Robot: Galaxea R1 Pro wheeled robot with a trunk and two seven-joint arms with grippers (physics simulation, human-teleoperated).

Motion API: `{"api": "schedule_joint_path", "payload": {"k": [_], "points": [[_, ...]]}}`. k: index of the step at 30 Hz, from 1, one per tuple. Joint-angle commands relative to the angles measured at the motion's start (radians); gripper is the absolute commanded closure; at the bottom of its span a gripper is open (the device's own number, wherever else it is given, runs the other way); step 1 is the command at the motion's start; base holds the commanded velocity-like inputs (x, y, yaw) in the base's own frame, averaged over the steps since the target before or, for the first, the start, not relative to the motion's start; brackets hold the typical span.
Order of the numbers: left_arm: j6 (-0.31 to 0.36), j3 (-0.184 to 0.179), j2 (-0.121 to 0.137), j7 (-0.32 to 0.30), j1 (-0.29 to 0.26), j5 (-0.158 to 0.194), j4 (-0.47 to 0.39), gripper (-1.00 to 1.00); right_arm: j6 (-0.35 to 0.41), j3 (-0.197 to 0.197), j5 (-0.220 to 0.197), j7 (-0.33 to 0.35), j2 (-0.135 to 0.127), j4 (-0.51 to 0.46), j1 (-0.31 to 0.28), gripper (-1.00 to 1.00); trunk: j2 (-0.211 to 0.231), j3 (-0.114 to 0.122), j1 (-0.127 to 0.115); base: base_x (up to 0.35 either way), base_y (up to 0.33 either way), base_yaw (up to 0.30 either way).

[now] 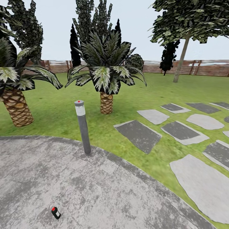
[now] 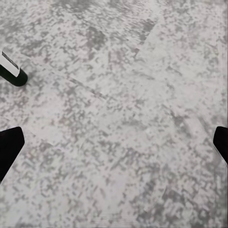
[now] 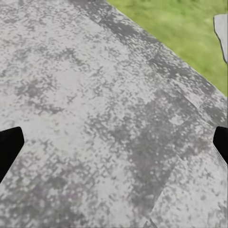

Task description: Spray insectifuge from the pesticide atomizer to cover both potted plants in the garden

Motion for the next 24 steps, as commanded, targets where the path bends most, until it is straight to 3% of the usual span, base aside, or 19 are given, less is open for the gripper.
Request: {"api": "schedule_joint_path", "payload": {"k": [1, 7, 17, 21, 22, 24], "points": [[-0.003, -0.003, 0.001, -0.001, -0.001, 0.000, 0.001, -1.00, -0.001, 0.000, 0.011, -0.007, 0.000, 0.001, 0.000, -1.00, 0.000, -0.001, 0.000, 0.241, -0.164, 0.199], [-0.003, 0.000, 0.001, 0.000, -0.001, 0.001, -0.004, -1.00, -0.001, 0.000, 0.011, -0.007, 0.000, 0.001, 0.000, -1.00, 0.000, -0.004, 0.000, 0.187, -0.121, 0.184], [-0.002, 0.009, 0.013, -0.003, -0.003, 0.010, -0.012, -1.00, -0.001, -0.001, 0.012, -0.007, -0.001, -0.038, 0.000, -1.00, 0.000, -0.004, 0.000, 0.016, -0.009, 0.016], [0.010, 0.003, 0.015, -0.005, -0.076, 0.001, -0.013, -1.00, -0.001, -0.003, 0.014, -0.006, -0.002, -0.081, 0.000, -1.00, 0.000, -0.004, 0.000, 0.000, 0.000, 0.000], [0.013, 0.002, 0.016, -0.004, -0.123, -0.003, -0.013, -1.00, -0.002, -0.002, 0.014, -0.007, -0.004, -0.118, -0.001, -1.00, 0.000, -0.004, 0.000, 0.000, 0.000, 0.000], [0.015, 0.001, 0.016, -0.004, -0.141, -0.004, -0.013, -1.00, 0.004, -0.002, 0.015, -0.006, -0.005, -0.170, -0.002, -1.00, 0.000, -0.004, 0.000, 0.000, 0.000, 0.000]]}}
